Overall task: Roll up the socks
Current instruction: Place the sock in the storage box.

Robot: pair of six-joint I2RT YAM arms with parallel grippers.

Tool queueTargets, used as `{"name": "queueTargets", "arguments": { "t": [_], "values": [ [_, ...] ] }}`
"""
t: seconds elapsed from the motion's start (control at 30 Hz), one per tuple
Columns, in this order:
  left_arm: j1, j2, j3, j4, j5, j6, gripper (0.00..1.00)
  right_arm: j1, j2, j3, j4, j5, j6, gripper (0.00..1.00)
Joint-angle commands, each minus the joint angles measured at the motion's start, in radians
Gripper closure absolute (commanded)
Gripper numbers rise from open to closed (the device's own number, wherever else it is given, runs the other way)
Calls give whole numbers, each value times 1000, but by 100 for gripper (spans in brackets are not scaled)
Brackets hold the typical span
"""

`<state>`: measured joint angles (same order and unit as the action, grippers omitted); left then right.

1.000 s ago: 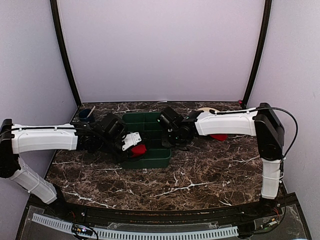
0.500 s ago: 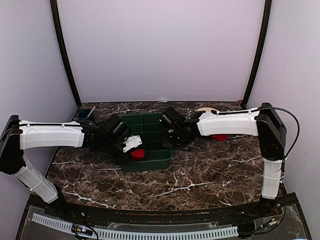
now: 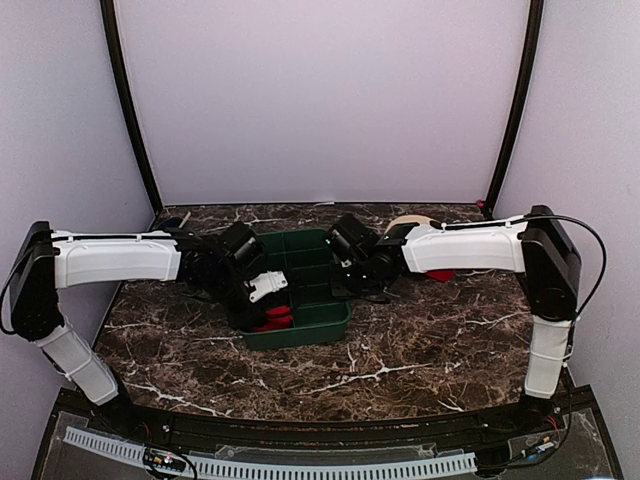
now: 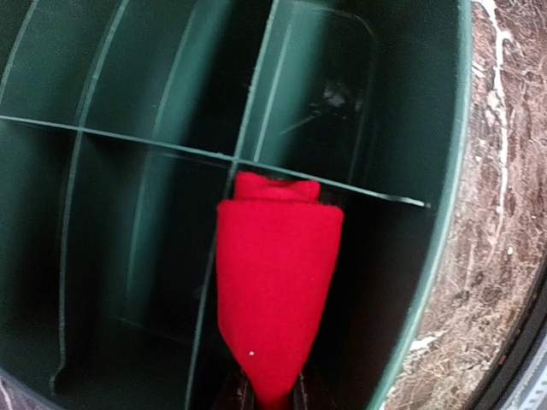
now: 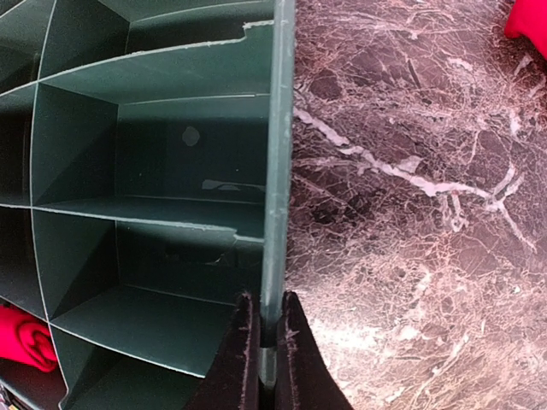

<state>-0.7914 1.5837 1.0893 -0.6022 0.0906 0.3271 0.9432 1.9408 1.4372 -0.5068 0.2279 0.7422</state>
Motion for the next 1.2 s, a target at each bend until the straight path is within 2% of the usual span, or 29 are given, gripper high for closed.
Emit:
{"name": "queueTargets", "arguments": {
  "t": [0.0,0.17,0.37,0.67,1.17],
  "values": [
    [14,32,36,-93,115,-31,100,-3,9,-36,-114,-44,-53,97],
    [16,74,58,-131,149,-48,99,-4,10,-36,-117,-50,-62,97],
    [22,100,59,-135,155,-55,93,-4,10,-33,-117,-56,-67,97],
    [24,150,77,-155,147,-65,74,-4,11,-37,-114,-58,-72,96],
    [24,45,107,-174,92,-111,59,-7,21,-33,-113,-61,-75,95]
  ]
}}
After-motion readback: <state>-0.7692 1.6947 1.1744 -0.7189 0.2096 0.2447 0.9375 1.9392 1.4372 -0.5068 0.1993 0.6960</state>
